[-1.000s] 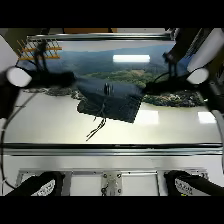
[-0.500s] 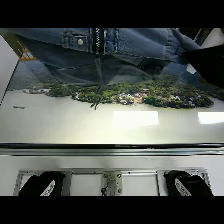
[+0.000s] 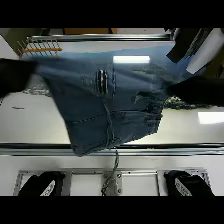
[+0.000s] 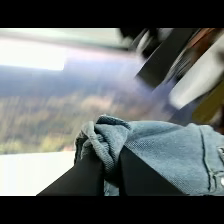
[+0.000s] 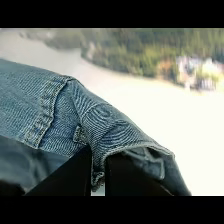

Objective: Fold the clothes and pants, and hang the long-sleeved shirts on hangers.

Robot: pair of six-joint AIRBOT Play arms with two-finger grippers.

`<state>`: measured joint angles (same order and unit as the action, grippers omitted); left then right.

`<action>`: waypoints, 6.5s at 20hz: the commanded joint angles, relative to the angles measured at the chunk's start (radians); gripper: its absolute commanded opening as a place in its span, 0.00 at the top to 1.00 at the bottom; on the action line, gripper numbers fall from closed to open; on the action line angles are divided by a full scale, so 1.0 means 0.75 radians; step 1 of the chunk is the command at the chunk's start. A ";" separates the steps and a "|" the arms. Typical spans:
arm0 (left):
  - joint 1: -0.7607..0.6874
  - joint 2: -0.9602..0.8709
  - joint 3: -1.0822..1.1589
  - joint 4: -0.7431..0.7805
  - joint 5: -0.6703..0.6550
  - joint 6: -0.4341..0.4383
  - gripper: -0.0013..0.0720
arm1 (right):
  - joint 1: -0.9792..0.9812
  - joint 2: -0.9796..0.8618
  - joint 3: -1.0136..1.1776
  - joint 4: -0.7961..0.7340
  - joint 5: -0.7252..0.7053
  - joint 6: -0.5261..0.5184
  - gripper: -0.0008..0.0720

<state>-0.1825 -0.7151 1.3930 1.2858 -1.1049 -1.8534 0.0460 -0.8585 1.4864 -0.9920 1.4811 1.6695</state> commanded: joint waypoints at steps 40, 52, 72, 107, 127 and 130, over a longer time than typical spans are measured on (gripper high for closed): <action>-0.017 -0.557 -0.709 -0.099 0.399 0.098 0.13 | 0.063 -0.380 -0.716 -0.141 -0.477 -0.243 0.05; -0.365 -0.384 -0.702 -0.100 0.511 0.098 0.94 | -0.549 -0.712 -0.996 0.404 -0.510 -0.775 0.05; -0.377 -0.384 -0.702 -0.109 0.505 0.097 0.94 | -0.120 -0.963 -0.747 0.688 -0.621 -0.960 0.95; -0.377 -0.385 -0.702 -0.108 0.499 0.098 0.94 | -0.734 0.060 -0.916 0.001 -0.576 -0.521 0.05; -0.377 -0.385 -0.702 -0.109 0.500 0.097 0.94 | -0.076 0.044 -0.933 0.003 -0.667 -0.521 0.94; -0.377 -0.385 -0.702 -0.109 0.500 0.098 0.94 | -0.076 0.044 -0.933 0.003 -0.668 -0.521 0.94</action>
<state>-0.4652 -1.0039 0.8654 1.2041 -0.7300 -1.7805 -0.0120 -0.8249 0.7872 -0.9905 0.9802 1.2789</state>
